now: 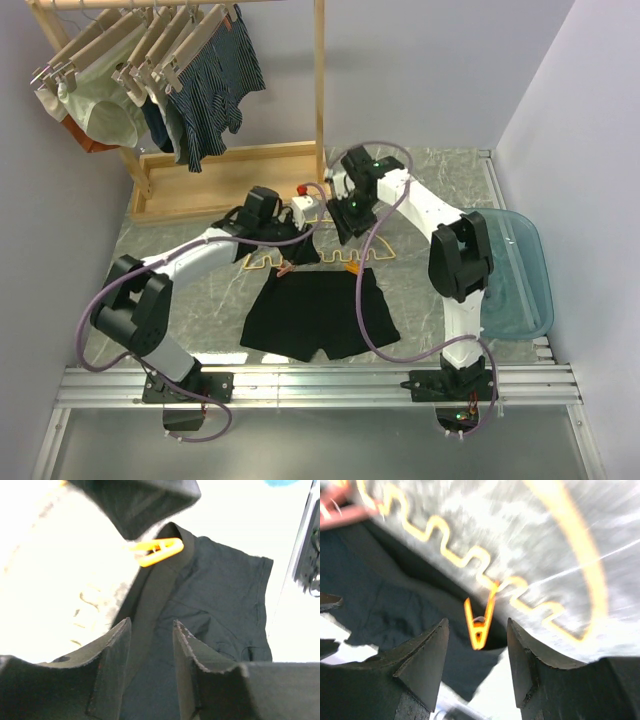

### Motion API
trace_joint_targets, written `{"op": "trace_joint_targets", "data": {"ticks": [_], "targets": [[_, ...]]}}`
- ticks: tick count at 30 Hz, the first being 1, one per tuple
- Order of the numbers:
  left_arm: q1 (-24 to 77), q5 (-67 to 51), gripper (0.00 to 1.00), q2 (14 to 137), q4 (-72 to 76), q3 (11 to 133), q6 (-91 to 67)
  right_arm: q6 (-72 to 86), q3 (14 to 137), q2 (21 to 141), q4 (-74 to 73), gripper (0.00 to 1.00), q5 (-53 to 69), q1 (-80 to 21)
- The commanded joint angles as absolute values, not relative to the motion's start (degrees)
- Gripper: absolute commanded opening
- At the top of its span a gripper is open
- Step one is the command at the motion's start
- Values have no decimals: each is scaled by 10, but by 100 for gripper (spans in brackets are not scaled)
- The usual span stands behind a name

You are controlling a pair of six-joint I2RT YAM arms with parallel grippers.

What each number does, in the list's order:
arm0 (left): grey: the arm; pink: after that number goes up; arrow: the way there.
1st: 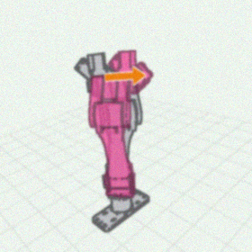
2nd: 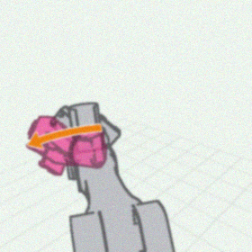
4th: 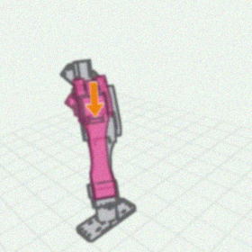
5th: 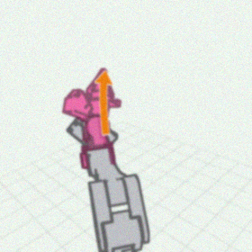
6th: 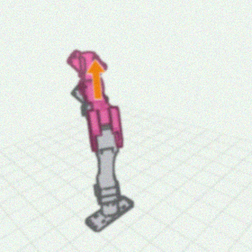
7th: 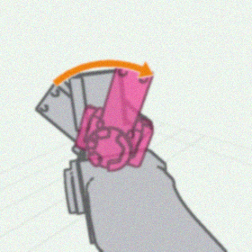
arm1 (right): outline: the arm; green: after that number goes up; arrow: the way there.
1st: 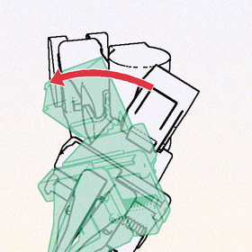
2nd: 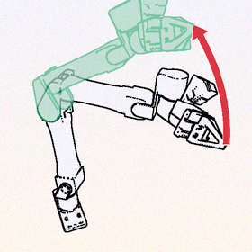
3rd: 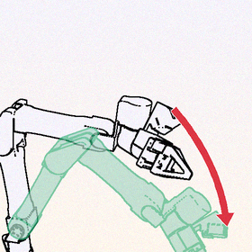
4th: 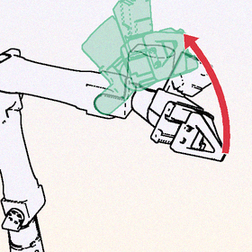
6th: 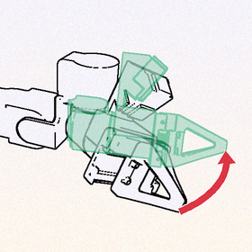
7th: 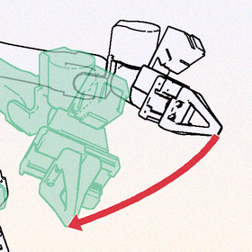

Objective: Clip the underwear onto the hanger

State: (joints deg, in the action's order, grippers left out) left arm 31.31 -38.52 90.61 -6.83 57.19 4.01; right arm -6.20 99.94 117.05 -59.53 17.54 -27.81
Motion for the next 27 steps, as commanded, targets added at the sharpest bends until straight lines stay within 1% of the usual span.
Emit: {"op": "trace_joint_targets", "data": {"ticks": [1,2,5,9,12,14,15,16,17,20,27], "targets": [[289,-409,45,879,-107,605,51,-91,1049,1142,-542,57,123,-272],[283,-412,46,878,-111,609,50,-97,1049,1143,-530,57,92,-272],[254,-422,48,870,-116,616,34,-128,1041,1150,-488,58,50,-270],[224,-434,51,857,-118,624,15,-165,1039,1168,-447,63,21,-271],[211,-444,59,849,-127,638,4,-198,1040,1183,-433,64,15,-271],[194,-448,66,843,-135,646,-16,-214,1038,1193,-425,64,18,-272],[183,-449,68,835,-138,647,-20,-218,1037,1194,-425,64,28,-272],[178,-450,74,831,-141,648,-22,-225,1038,1199,-424,64,33,-272],[173,-451,77,827,-143,647,-22,-228,1039,1204,-424,64,38,-272],[154,-447,79,808,-156,642,-20,-238,1033,1215,-422,64,54,-273],[125,-425,80,750,-161,613,-32,-253,1020,1245,-397,62,61,-272]]}}
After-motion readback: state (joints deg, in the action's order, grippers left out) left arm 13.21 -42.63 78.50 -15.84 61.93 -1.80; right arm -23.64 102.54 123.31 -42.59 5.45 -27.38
